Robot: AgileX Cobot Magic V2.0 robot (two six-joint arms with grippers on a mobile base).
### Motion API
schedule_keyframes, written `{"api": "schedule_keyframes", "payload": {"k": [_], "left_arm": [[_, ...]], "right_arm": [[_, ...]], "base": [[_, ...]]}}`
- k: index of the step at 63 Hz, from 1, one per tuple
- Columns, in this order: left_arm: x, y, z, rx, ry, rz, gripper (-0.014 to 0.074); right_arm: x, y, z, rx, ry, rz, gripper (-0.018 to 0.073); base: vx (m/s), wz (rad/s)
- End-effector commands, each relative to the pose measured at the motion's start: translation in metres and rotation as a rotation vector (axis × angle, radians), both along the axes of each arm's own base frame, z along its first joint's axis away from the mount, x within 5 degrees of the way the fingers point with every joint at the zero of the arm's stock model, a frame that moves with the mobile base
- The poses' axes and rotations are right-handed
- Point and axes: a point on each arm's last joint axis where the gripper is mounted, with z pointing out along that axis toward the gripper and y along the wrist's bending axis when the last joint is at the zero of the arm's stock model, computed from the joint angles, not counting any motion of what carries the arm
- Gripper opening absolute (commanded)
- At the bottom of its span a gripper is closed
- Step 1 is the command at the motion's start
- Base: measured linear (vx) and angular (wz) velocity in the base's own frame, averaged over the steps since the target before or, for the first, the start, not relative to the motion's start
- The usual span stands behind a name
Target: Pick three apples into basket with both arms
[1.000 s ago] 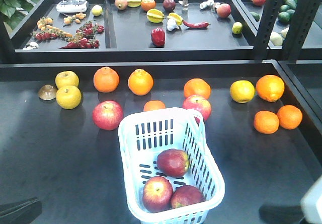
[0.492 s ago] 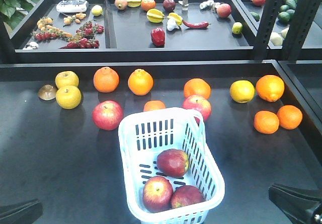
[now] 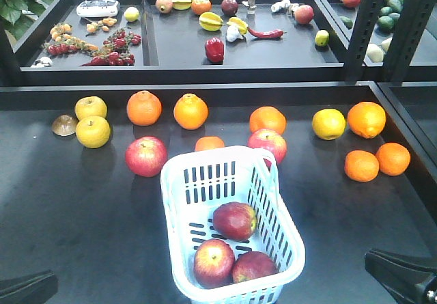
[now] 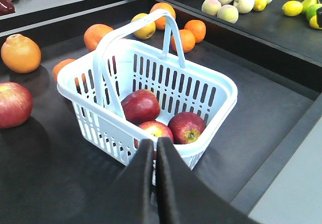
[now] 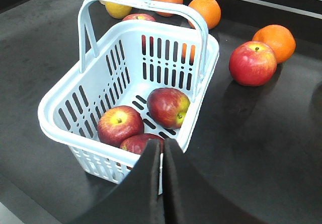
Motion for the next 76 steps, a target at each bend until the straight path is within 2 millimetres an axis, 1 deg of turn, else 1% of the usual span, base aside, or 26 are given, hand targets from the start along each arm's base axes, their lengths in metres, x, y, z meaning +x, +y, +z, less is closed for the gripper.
{"api": "schedule_keyframes", "payload": {"k": [1, 8, 11, 17, 23, 30, 37, 41, 44, 47, 52, 55, 62, 68, 76], "left_arm": [[0.003, 0.0, 0.012, -0.056, -0.031, 0.03, -0.0006], [0.003, 0.0, 0.013, -0.097, -0.009, 0.041, -0.0006], [0.005, 0.002, 0.012, -0.082, -0.017, 0.062, -0.0006], [0.007, 0.007, 0.004, -0.089, 0.037, 0.142, -0.0006], [0.011, 0.014, -0.018, -0.141, 0.158, 0.273, -0.0006], [0.013, 0.02, -0.044, -0.297, 0.287, 0.43, -0.0006], [0.012, 0.024, -0.069, -0.373, 0.336, 0.504, -0.0006], [0.01, 0.026, -0.083, -0.367, 0.341, 0.519, -0.0006], [0.009, 0.027, -0.089, -0.362, 0.348, 0.525, -0.0006], [0.008, 0.027, -0.091, -0.33, 0.359, 0.519, -0.0006], [0.008, 0.028, -0.09, -0.277, 0.311, 0.504, -0.0006], [0.009, 0.029, -0.089, -0.214, 0.252, 0.481, -0.0006], [0.008, 0.032, -0.082, -0.135, 0.106, 0.444, -0.0006], [0.004, 0.037, -0.077, -0.135, 0.019, 0.475, -0.0006], [-0.002, 0.046, -0.07, -0.185, -0.09, 0.558, -0.0006]], "right_arm": [[0.004, -0.001, 0.013, 0.035, -0.064, -0.037, -0.0005], [0.004, -0.001, 0.013, 0.035, -0.064, -0.037, -0.0005], [0.004, -0.001, 0.013, 0.036, -0.065, -0.037, -0.0005], [0.004, -0.001, 0.013, 0.036, -0.065, -0.037, -0.0005], [0.004, -0.001, 0.013, 0.035, -0.064, -0.037, -0.0005], [0.004, -0.001, 0.013, 0.036, -0.065, -0.037, -0.0005], [0.004, -0.001, 0.013, 0.036, -0.065, -0.037, -0.0005], [0.004, -0.001, 0.013, 0.036, -0.065, -0.037, -0.0005], [0.004, -0.001, 0.013, 0.036, -0.065, -0.037, -0.0005], [0.004, -0.001, 0.013, 0.035, -0.064, -0.037, -0.0005], [0.004, -0.001, 0.013, 0.035, -0.064, -0.037, -0.0005], [0.004, -0.001, 0.013, 0.035, -0.064, -0.037, -0.0005], [0.004, -0.001, 0.013, 0.035, -0.064, -0.037, -0.0005], [0.004, -0.001, 0.013, 0.035, -0.064, -0.037, -0.0005], [0.004, -0.001, 0.013, 0.035, -0.064, -0.037, -0.0005]], "base": [[0.0, 0.0], [0.0, 0.0], [0.0, 0.0], [0.0, 0.0], [0.0, 0.0], [0.0, 0.0], [0.0, 0.0], [0.0, 0.0], [0.0, 0.0], [0.0, 0.0], [0.0, 0.0], [0.0, 0.0], [0.0, 0.0], [0.0, 0.0], [0.0, 0.0]]}}
